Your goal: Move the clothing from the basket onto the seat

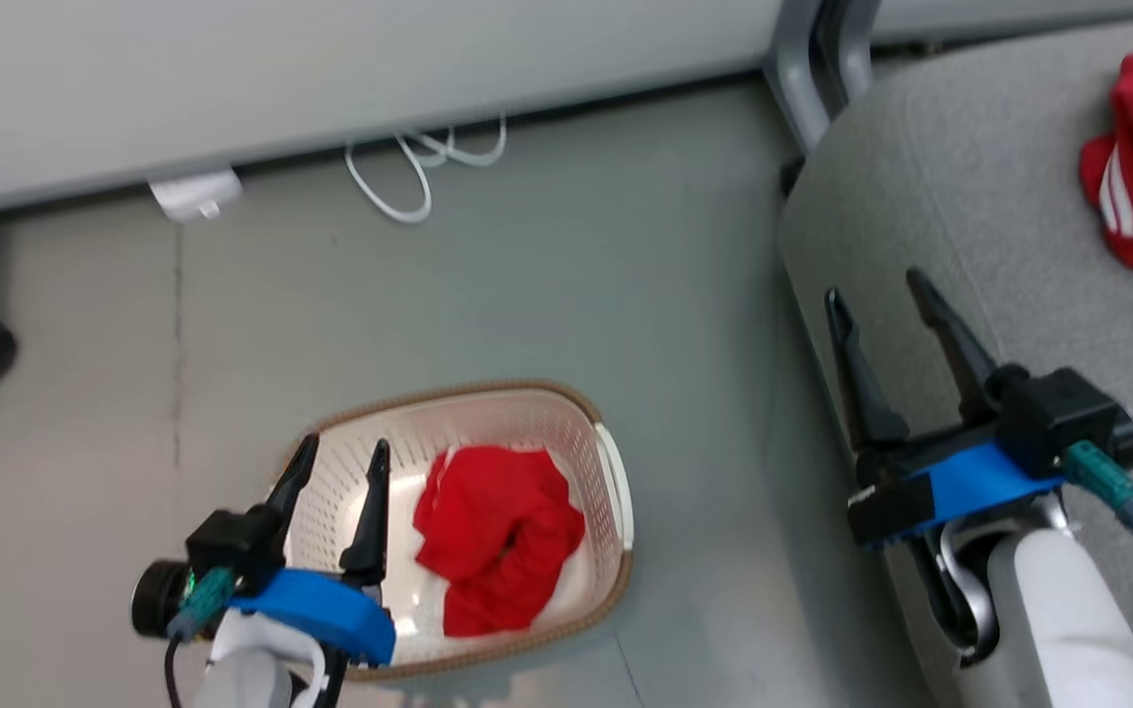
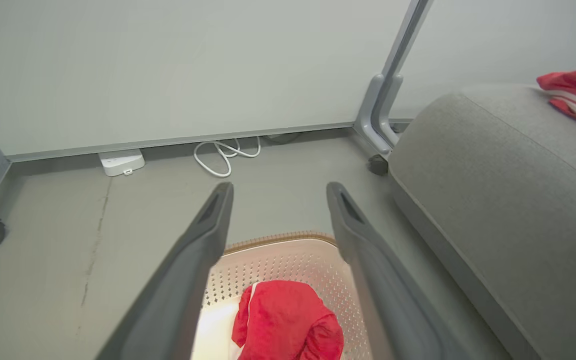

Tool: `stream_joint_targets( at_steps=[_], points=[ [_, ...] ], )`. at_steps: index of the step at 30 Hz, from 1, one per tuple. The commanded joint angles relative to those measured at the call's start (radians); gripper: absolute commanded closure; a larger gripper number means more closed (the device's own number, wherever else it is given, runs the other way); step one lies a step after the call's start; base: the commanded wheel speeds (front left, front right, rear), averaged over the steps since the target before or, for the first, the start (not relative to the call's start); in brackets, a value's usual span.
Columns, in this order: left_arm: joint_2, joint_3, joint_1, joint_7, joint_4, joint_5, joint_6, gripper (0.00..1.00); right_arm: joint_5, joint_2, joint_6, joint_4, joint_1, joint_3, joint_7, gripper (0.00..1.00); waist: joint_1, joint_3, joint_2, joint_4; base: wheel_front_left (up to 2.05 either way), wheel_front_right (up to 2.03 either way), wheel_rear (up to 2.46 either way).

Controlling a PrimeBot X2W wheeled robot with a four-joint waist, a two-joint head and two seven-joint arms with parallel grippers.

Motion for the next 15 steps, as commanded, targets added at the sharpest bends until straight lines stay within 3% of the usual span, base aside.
stream_joint_targets(
  at_steps=[1, 7, 15],
  points=[
    [0.023, -0.032, -0.055, -0.003, 0.035, 0.000, 0.000, 0.00, -0.010, 0.001, 0.000, -0.020, -0.034, 0.004, 0.002, 0.00, -0.0002, 0.166, 0.0000, -0.051, 0.00, 0.00, 0.00],
    [0.082, -0.204, -0.238, 0.013, 0.205, -0.036, 0.000, 0.00, -0.009, 0.001, 0.000, -0.083, -0.117, 0.013, -0.005, 0.00, -0.0002, 0.356, 0.0000, -0.098, 0.00, 0.00, 0.00],
    [0.119, -0.356, -0.408, 0.010, 0.338, -0.071, 0.000, 0.00, 0.022, 0.002, 0.000, -0.127, -0.176, 0.004, -0.031, 0.00, -0.0002, 0.518, 0.0000, -0.148, 0.00, 0.00, 0.00]
  ],
)
